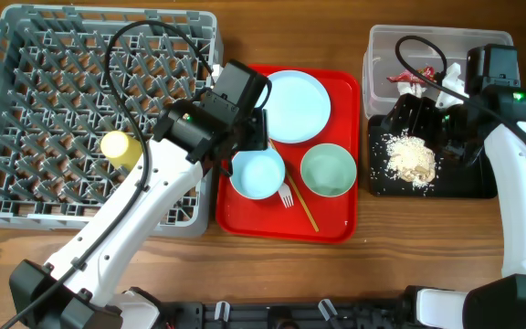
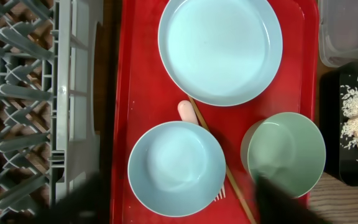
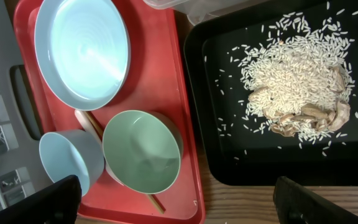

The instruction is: Sort waste into correct bins and load items into the dishwasher rack

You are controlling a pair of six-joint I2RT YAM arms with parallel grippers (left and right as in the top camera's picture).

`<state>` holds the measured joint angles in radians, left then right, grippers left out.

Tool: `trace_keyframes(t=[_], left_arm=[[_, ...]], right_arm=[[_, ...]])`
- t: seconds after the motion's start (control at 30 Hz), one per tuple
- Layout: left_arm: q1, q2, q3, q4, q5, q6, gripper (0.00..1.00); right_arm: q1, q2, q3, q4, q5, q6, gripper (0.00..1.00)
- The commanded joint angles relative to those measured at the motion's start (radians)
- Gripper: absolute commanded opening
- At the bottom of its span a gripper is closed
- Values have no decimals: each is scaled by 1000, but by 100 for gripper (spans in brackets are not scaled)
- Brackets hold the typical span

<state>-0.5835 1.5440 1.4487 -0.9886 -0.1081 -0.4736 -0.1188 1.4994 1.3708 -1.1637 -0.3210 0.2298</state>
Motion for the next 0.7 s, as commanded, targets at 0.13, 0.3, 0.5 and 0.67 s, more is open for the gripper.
trace_keyframes(t=[0.13,0.3,0.5,0.67], left_arm=[[-18,8,10,-31,-13,-37,73],[-102,42,-29,-50,-35,-40,71],[-251,146,-70,-30,-229,-39,71],[-323,264,-74,-3,-245,-36,70]], right_arm=[[-2,-16,24,-2,-16,8,100],[-2,-16,24,-2,-16,8,100],[-2,-16,24,-1,-16,8,100],[-2,-16,24,-2,-16,6,100]])
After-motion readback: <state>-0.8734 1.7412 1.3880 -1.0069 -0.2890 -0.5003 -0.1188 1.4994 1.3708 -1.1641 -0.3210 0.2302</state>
